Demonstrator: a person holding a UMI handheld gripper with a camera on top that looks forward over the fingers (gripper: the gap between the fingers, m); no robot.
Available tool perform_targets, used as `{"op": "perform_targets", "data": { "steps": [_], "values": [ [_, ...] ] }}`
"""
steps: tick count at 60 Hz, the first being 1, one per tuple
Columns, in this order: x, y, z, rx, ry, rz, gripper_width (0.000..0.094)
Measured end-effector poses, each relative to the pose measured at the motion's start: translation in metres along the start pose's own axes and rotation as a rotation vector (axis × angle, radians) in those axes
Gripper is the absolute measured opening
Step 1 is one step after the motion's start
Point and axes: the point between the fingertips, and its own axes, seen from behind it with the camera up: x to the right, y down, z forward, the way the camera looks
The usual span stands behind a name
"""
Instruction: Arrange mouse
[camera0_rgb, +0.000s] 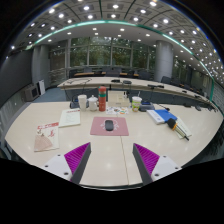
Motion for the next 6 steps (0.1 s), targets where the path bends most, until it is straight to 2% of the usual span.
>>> {"op": "perform_targets", "data": {
  "steps": [6],
  "values": [
    [-0.002,-0.002,-0.014,0.020,-0.009,0.016,0.0858]
  ]
}}
